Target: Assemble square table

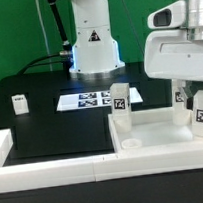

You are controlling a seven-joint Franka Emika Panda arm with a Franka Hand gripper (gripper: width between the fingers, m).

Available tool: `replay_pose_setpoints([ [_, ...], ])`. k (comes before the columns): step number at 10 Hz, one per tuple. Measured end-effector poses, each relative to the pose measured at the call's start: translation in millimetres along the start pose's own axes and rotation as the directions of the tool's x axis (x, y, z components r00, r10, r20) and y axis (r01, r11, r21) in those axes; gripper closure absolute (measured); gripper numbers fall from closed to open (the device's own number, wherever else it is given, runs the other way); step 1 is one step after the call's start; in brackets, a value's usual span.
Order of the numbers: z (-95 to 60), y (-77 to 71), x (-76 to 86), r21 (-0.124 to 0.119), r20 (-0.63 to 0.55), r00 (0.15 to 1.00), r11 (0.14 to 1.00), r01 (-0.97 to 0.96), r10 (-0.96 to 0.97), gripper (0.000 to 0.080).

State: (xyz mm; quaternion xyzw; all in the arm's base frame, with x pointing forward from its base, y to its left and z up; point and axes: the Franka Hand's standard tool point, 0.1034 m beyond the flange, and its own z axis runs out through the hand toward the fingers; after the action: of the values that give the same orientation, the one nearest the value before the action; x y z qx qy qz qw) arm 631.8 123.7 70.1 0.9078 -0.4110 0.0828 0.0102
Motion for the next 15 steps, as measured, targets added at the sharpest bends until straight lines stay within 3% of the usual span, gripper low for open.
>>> replay_pose_setpoints([
  [2, 0.4, 1.3, 0.3, -0.003, 0.000, 0.994, 0.994, -0.111, 0.111, 0.0509],
  [3, 1.0, 3.9, -0.2, 0.014, -0.022, 0.950, 0.951, -0.310, 0.311, 0.0509],
  [5, 1.5, 7.9, 2.1, 0.022, 0.017, 0.836, 0.835, -0.549, 0.549, 0.0509],
  [8, 3.3, 4.3, -4.4, 0.034, 0.146, 0.465, 0.466, -0.884, 0.873, 0.0508],
  [10, 3.5, 2.4, -4.6, 0.008, 0.172, 0.296, 0.299, -0.954, 0.939, 0.0508],
  [11, 3.8, 2.5, -4.9, 0.004, 0.171, 0.270, 0.273, -0.962, 0.948, 0.0508],
  [12, 4.1, 2.8, -4.6, 0.008, 0.170, 0.294, 0.297, -0.955, 0.941, 0.0411],
  [13, 4.1, 3.0, -4.4, 0.014, 0.169, 0.331, 0.333, -0.943, 0.928, 0.0246],
  [14, 3.4, 3.5, -2.2, 0.042, 0.166, 0.473, 0.473, -0.880, 0.865, 0.0246],
  [15, 0.5, 3.0, 2.1, 0.092, 0.156, 0.655, 0.649, -0.755, 0.739, 0.0171],
])
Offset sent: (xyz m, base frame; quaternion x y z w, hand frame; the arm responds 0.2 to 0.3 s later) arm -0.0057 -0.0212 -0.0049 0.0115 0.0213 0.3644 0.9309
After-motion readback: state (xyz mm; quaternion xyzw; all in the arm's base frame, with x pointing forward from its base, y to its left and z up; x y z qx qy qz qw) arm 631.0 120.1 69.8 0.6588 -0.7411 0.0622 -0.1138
